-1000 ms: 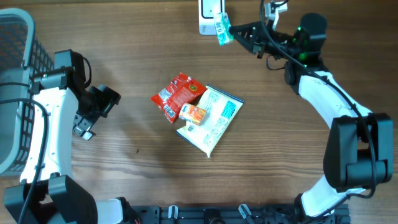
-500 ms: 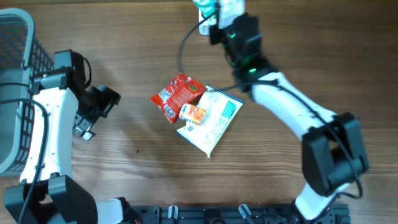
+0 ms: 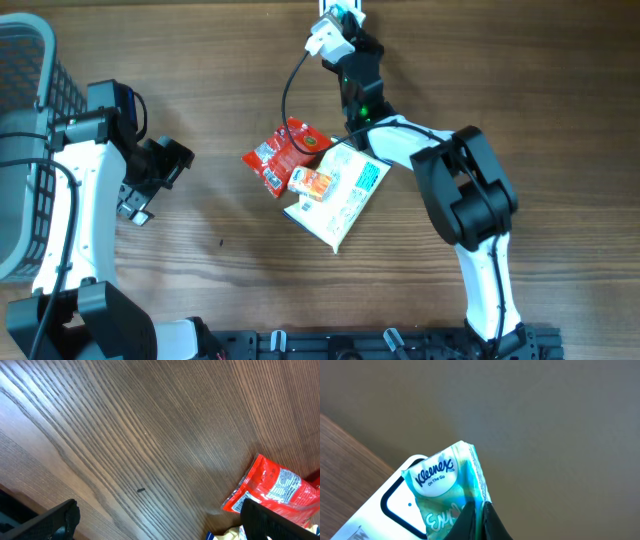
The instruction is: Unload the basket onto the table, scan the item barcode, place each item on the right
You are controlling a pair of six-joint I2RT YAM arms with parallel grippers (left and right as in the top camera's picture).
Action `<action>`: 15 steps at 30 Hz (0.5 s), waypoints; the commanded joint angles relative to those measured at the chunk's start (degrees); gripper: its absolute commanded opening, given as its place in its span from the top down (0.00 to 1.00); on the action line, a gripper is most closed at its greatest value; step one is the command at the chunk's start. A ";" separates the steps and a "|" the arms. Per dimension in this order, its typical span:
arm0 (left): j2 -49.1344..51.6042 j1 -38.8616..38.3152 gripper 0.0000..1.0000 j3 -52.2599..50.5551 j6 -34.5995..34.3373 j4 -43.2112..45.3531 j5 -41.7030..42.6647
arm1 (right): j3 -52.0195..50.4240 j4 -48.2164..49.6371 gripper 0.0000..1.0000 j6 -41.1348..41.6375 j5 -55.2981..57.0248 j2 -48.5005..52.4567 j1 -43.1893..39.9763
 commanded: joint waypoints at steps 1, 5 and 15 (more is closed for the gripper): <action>0.00 0.15 0.00 -0.04 -0.57 0.02 0.44 | 5.97 0.76 0.96 -2.67 -1.01 4.39 -0.70; 0.00 0.15 0.00 -0.04 -0.57 0.02 0.44 | 10.36 -1.38 0.96 -1.22 -1.68 6.14 -0.96; 0.00 0.15 0.00 -0.04 -0.57 0.02 0.44 | 11.87 -3.80 0.96 4.26 3.98 7.69 -3.21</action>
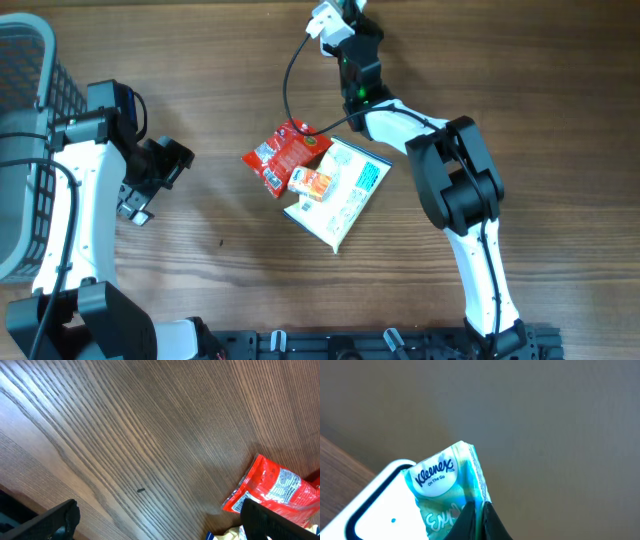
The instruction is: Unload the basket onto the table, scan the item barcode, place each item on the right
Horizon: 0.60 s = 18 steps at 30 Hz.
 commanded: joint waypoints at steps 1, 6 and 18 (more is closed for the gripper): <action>0.00 0.15 0.00 -0.04 -0.57 0.02 0.44 | 1.22 0.42 0.96 2.12 5.90 1.07 -1.44; 0.00 0.15 0.00 -0.04 -0.57 0.02 0.44 | 1.22 0.76 0.96 -4.61 20.26 1.07 -7.96; 0.00 0.15 0.00 -0.04 -0.57 0.02 0.44 | 1.20 -31.93 0.96 6.82 38.91 1.07 -39.28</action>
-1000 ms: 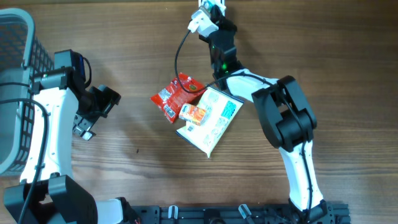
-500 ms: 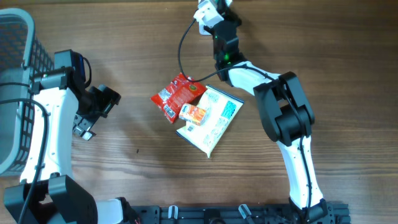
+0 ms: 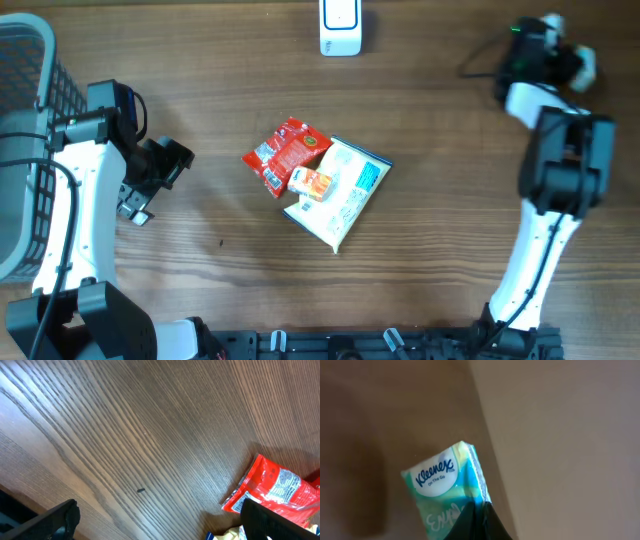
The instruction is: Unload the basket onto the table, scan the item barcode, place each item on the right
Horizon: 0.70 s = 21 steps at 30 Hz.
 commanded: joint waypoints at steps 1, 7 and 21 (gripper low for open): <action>0.00 0.15 0.00 -0.04 -0.57 0.02 0.44 | 0.42 -2.19 0.96 3.85 3.58 0.76 -4.61; 0.00 0.15 0.00 -0.04 -0.57 0.02 0.44 | 0.42 -6.78 0.83 12.15 0.85 -0.35 -8.46; 0.00 0.15 0.00 -0.04 -0.57 0.02 0.44 | 0.42 -30.23 0.66 35.01 -28.74 -19.54 -11.08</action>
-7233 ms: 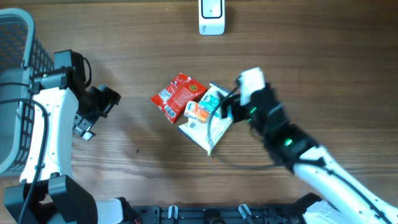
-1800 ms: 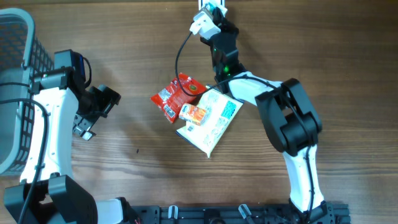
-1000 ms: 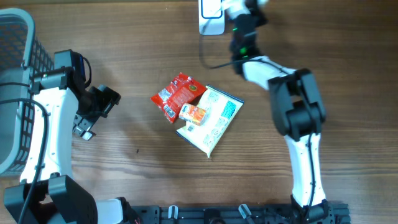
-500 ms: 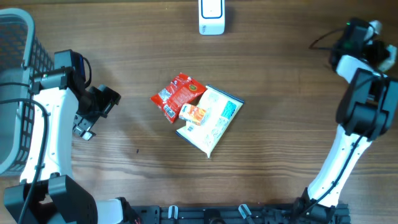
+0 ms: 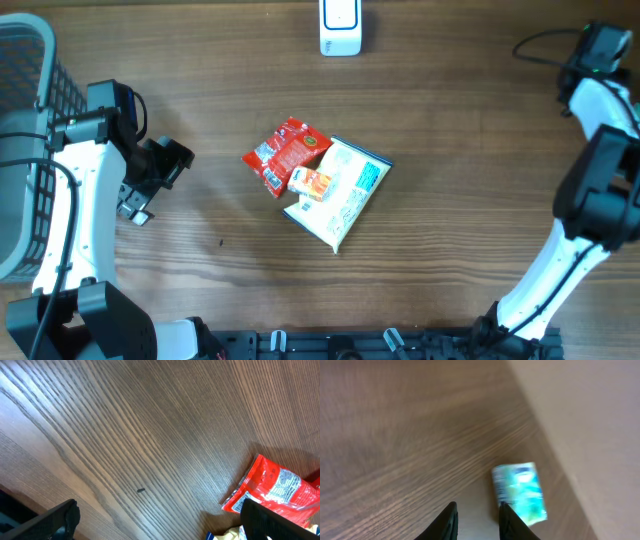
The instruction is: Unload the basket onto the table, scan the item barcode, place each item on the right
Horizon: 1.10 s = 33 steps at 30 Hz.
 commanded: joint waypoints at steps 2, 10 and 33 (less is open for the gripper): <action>0.00 0.15 0.00 -0.04 -0.57 0.00 0.44 | 0.42 -4.20 0.50 8.48 -22.84 -11.91 -0.76; 0.00 0.15 0.00 -0.04 -0.57 0.00 0.44 | -0.61 -14.12 0.00 19.82 -101.15 -19.71 7.54; 0.00 0.15 0.00 -0.04 -0.57 0.02 0.44 | -16.39 -28.30 0.11 17.97 -64.48 -9.90 50.56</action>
